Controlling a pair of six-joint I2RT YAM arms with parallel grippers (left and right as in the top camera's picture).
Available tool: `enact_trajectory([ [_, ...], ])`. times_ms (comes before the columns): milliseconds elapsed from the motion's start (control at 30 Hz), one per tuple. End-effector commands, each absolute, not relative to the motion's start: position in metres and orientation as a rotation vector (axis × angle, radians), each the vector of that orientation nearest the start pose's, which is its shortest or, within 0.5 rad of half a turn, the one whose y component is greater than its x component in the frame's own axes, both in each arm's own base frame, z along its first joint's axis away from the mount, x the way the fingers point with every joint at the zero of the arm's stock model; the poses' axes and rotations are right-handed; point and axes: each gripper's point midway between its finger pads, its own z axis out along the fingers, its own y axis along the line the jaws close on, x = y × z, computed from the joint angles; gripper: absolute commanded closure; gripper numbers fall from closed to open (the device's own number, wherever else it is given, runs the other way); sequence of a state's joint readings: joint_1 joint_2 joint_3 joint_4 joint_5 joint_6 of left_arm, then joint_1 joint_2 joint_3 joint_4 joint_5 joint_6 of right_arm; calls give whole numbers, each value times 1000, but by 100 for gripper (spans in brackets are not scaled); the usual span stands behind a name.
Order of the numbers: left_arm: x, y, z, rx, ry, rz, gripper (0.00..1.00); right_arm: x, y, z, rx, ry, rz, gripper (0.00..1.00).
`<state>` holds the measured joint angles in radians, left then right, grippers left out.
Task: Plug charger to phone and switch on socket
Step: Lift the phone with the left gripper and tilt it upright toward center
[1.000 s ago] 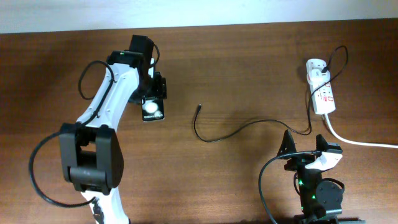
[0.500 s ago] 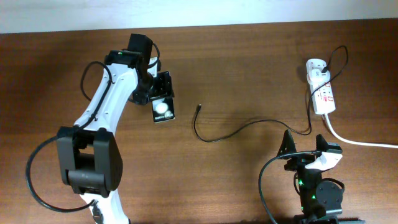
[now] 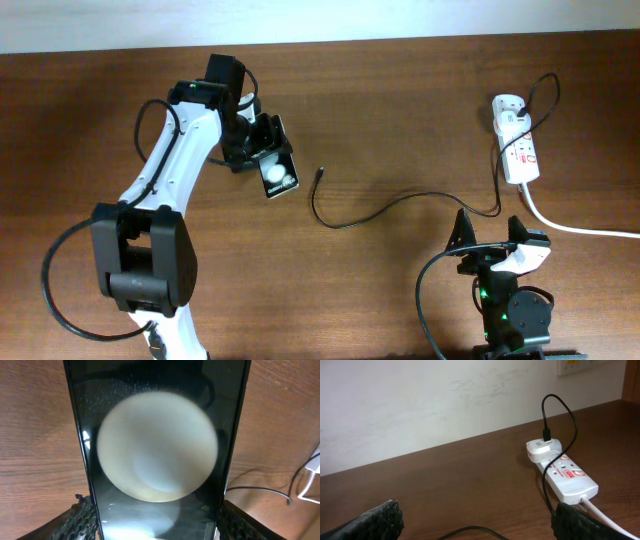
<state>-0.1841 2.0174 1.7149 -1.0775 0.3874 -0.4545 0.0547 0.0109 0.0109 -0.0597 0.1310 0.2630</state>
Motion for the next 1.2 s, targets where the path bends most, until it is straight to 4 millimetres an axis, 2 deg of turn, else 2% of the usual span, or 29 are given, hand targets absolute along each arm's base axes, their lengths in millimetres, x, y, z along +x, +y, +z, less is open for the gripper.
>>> enact_trajectory([
  [0,414,-153,137,-423,2931,-760,99,245,-11,159,282,1612,130,1],
  [100,412,-160,141,-474,2932,-828,98,245,-11,159,282,1612,130,1],
  [267,406,-177,151,-453,2930,-1009,98,245,-11,159,282,1612,130,1],
  [500,406,-172,157,-549,2921,-1108,98,245,-11,159,282,1612,130,1],
  [600,406,-173,167,-583,2893,-1241,98,245,-11,159,282,1613,130,1],
  [767,408,-169,172,-826,2876,-1316,98,245,-11,159,282,1612,130,1],
  [933,405,-177,181,-809,2865,-1423,98,245,-11,159,282,1612,130,1],
  [1167,404,-178,183,-805,2863,-1444,100,245,-11,159,282,1612,130,1],
])
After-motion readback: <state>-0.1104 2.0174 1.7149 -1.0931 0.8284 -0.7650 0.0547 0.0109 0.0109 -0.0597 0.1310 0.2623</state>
